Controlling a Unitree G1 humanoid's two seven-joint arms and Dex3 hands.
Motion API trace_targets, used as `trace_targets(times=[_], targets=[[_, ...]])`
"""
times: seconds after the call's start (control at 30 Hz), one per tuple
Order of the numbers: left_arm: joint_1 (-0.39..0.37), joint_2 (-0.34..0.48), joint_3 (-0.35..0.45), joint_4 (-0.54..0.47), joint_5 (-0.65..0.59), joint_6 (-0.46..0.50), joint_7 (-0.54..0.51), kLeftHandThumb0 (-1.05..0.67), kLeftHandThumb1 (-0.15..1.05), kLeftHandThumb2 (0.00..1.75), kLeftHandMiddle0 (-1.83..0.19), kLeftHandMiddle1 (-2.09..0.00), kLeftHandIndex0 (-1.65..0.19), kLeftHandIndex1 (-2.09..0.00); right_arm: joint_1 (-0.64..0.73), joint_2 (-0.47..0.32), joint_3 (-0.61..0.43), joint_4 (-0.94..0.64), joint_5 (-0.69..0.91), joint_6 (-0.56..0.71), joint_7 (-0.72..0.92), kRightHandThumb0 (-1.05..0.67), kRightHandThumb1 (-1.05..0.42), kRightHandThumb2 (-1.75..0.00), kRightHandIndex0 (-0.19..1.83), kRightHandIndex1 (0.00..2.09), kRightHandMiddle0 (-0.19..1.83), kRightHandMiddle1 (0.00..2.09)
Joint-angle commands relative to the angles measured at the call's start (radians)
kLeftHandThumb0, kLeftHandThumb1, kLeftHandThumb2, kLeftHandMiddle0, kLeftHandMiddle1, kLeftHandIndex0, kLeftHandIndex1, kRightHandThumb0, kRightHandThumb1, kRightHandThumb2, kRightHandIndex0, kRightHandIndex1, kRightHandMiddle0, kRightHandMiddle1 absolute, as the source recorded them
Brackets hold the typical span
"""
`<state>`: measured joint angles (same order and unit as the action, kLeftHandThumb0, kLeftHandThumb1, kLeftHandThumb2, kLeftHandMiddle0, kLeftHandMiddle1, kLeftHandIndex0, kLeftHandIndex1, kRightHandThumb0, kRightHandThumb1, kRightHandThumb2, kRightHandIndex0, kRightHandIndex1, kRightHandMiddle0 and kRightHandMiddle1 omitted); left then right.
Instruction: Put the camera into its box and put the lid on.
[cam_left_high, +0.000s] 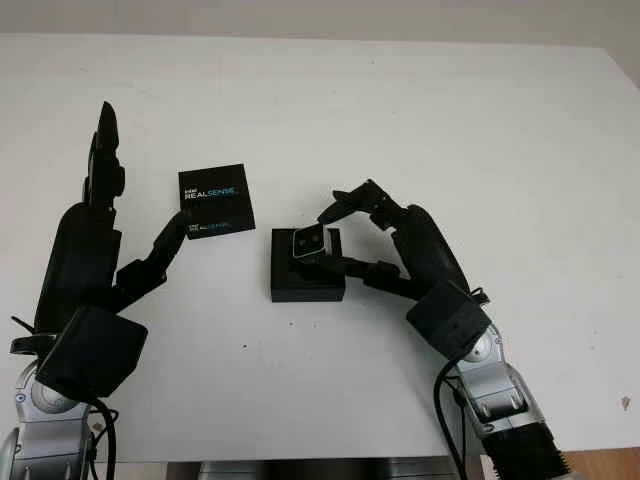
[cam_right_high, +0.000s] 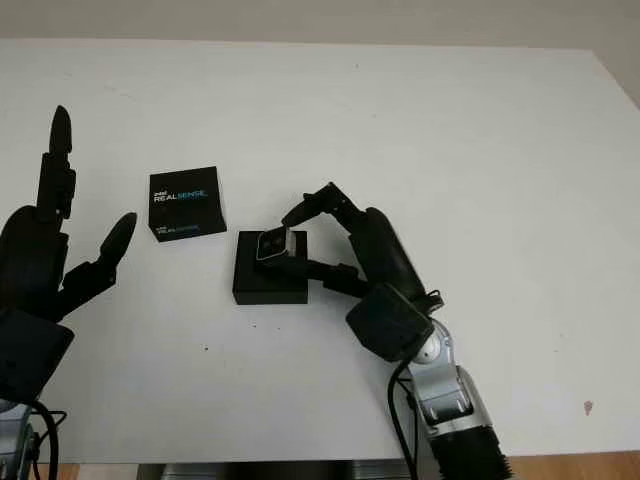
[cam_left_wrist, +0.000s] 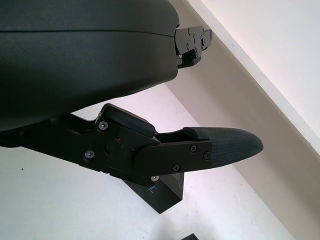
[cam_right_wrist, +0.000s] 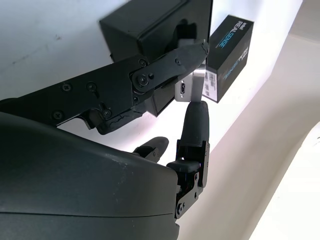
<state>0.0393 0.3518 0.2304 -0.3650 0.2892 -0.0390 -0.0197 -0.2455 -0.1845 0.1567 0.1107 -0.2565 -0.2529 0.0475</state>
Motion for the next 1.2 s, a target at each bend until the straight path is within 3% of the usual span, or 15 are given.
trace_targets(times=[0.0, 0.7, 0.77, 1.0, 1.17], targets=[[0.007, -0.001, 0.0, 0.0, -0.004, -0.009, 0.0, -0.84, 1.05, 0.53, 0.19, 0.0, 0.19, 0.0, 0.017, 0.016, 0.008, -0.014, 0.011, 0.003, 0.008, -0.41, -0.96, -0.05, 0.29, 0.42, 0.37, 1.49], [0.021, 0.005, -0.001, -0.021, 0.005, 0.015, -0.014, -0.86, 1.05, 0.51, 0.19, 0.0, 0.19, 0.0, 0.049, 0.048, 0.039, -0.048, -0.012, 0.063, 0.016, -0.42, -0.98, -0.06, 0.2, 0.52, 0.31, 1.55], [0.021, 0.007, 0.0, -0.019, 0.004, 0.012, -0.016, -0.86, 1.05, 0.51, 0.19, 0.0, 0.19, 0.0, 0.051, 0.031, 0.047, -0.073, -0.057, 0.077, 0.013, -0.43, -0.99, -0.06, 0.2, 0.51, 0.31, 1.52], [0.024, 0.013, 0.001, -0.022, 0.008, 0.011, -0.022, -0.85, 1.05, 0.51, 0.19, 0.0, 0.16, -0.04, 0.054, 0.0, 0.073, -0.124, -0.167, 0.086, -0.004, -0.5, -0.92, -0.05, 0.19, 0.34, 0.28, 1.03], [0.027, 0.009, 0.003, -0.028, 0.009, 0.014, -0.023, -0.85, 1.05, 0.51, 0.19, 0.0, 0.16, -0.05, 0.053, 0.0, 0.078, -0.133, -0.194, 0.089, -0.01, -0.5, -0.92, -0.05, 0.19, 0.32, 0.3, 0.99]])
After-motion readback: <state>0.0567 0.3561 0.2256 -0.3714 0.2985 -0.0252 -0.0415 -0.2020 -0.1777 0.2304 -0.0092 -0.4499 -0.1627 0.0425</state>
